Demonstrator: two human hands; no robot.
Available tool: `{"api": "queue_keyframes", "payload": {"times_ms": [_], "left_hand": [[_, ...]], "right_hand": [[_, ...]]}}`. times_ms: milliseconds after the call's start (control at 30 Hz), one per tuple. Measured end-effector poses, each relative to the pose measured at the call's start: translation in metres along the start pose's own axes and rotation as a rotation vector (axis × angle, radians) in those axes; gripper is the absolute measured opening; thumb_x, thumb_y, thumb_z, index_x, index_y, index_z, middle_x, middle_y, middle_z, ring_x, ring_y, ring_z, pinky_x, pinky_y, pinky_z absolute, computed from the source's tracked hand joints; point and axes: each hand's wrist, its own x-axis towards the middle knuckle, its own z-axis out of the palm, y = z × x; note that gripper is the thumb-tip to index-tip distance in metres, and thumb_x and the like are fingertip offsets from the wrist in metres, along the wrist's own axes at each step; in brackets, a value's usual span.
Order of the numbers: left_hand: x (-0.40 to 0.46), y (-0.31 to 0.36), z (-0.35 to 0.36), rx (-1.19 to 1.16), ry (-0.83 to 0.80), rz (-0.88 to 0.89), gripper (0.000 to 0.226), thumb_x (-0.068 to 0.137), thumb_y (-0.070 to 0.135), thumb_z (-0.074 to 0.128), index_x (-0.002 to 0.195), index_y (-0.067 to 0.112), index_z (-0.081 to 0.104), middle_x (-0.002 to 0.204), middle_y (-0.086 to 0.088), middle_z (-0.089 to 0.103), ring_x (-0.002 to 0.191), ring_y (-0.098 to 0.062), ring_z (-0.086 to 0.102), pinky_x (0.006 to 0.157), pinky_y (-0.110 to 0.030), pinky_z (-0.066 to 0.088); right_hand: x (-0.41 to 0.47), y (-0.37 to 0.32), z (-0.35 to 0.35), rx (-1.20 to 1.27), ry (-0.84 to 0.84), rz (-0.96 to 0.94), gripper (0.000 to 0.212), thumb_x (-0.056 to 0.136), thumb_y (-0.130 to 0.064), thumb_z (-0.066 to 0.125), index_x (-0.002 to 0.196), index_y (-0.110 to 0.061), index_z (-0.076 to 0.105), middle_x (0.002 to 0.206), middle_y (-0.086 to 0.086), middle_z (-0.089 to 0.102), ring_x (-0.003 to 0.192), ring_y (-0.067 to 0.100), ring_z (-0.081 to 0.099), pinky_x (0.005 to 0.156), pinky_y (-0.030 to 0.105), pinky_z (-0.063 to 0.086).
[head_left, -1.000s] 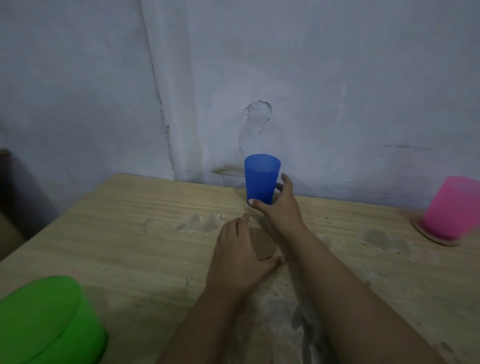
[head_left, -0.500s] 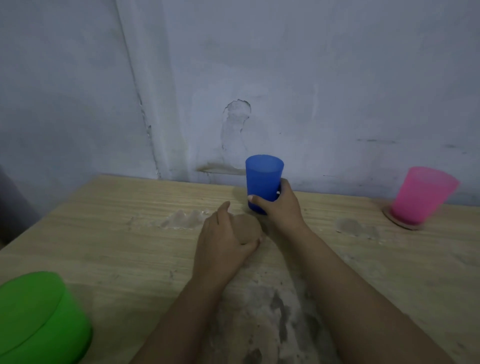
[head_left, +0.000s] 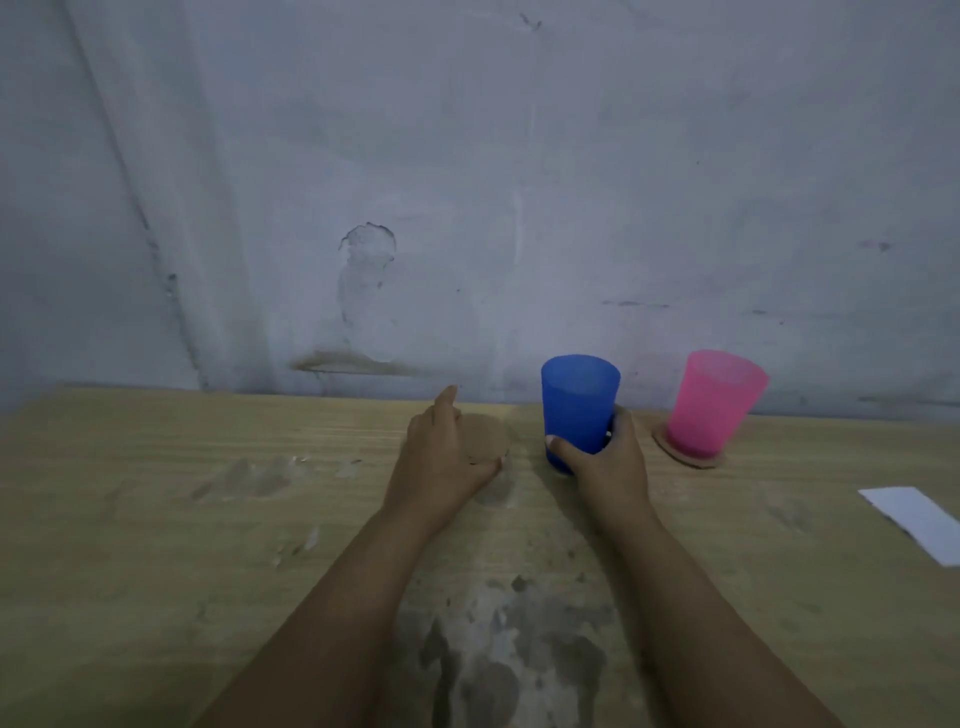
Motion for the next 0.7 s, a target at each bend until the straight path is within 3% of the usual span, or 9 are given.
{"api": "queue_keyframes", "payload": {"times_ms": [100, 300, 700], "left_hand": [[0.011, 0.003, 0.011, -0.011, -0.033, 0.002, 0.102, 0.069, 0.043, 0.078, 0.147, 0.021, 0.017, 0.130, -0.003, 0.047, 0.121, -0.017, 0.040, 0.092, -0.026, 0.039], [0.017, -0.001, 0.025, -0.014, -0.100, 0.005, 0.108, 0.071, 0.042, 0.079, 0.150, 0.020, 0.010, 0.133, -0.005, 0.048, 0.122, -0.018, 0.041, 0.093, -0.026, 0.036], [0.017, -0.006, 0.026, -0.029, -0.108, -0.009, 0.112, 0.068, 0.046, 0.079, 0.150, 0.024, 0.007, 0.135, -0.004, 0.046, 0.122, -0.016, 0.041, 0.091, -0.025, 0.034]], "right_hand": [[0.002, 0.005, -0.003, 0.021, 0.022, 0.002, 0.059, 0.070, -0.023, 0.076, 0.119, -0.026, 0.044, 0.107, -0.010, 0.056, 0.094, 0.008, 0.057, 0.068, 0.023, 0.046], [0.003, 0.008, -0.001, 0.008, 0.027, -0.018, 0.057, 0.069, -0.020, 0.075, 0.113, -0.034, 0.041, 0.100, -0.024, 0.053, 0.088, -0.006, 0.054, 0.061, 0.017, 0.041], [0.005, 0.008, -0.001, -0.015, 0.030, 0.002, 0.057, 0.069, -0.025, 0.076, 0.114, -0.030, 0.043, 0.099, -0.019, 0.053, 0.088, -0.005, 0.053, 0.062, 0.020, 0.043]]}}
